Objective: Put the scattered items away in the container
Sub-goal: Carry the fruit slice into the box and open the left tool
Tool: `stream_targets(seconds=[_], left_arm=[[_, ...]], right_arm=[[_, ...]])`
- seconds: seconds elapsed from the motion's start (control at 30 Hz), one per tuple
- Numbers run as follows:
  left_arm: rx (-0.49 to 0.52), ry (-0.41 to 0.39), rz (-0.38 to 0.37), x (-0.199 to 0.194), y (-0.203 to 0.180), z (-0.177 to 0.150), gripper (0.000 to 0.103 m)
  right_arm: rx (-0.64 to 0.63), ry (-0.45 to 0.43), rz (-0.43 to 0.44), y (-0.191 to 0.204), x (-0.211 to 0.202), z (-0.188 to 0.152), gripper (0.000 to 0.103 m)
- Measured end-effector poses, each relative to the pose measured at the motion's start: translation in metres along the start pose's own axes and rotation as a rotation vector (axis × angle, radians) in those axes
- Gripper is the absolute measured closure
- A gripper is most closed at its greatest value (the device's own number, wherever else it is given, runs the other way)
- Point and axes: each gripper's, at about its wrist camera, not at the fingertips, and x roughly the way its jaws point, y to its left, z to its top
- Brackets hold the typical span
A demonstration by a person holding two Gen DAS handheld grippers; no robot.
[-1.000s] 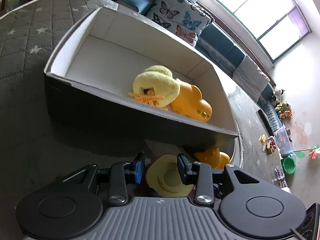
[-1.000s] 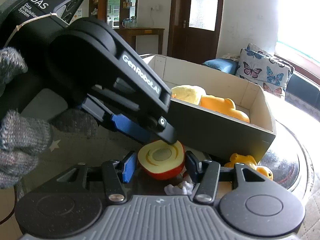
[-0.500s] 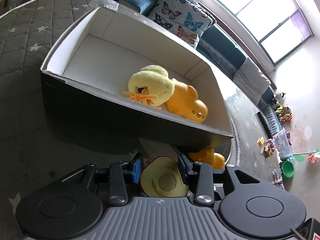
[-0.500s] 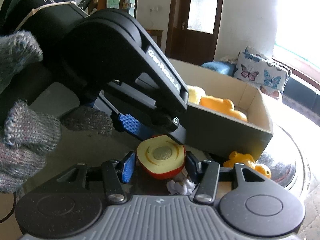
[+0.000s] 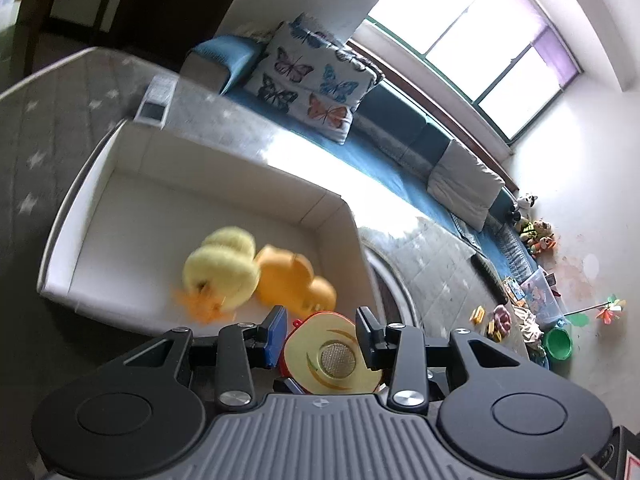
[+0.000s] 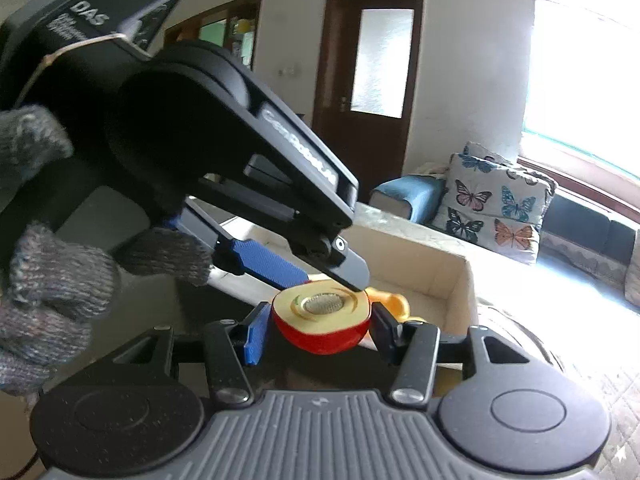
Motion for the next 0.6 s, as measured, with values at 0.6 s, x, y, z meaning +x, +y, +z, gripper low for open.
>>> stream_targets(seconds=[0.6], left_arm=[[-0.001,0.037,0.035,0.050,0.015,0.017,0.063]], right_arm=[[0.158,0.084,0.025,-0.048,0.054,-0.003,0.049]])
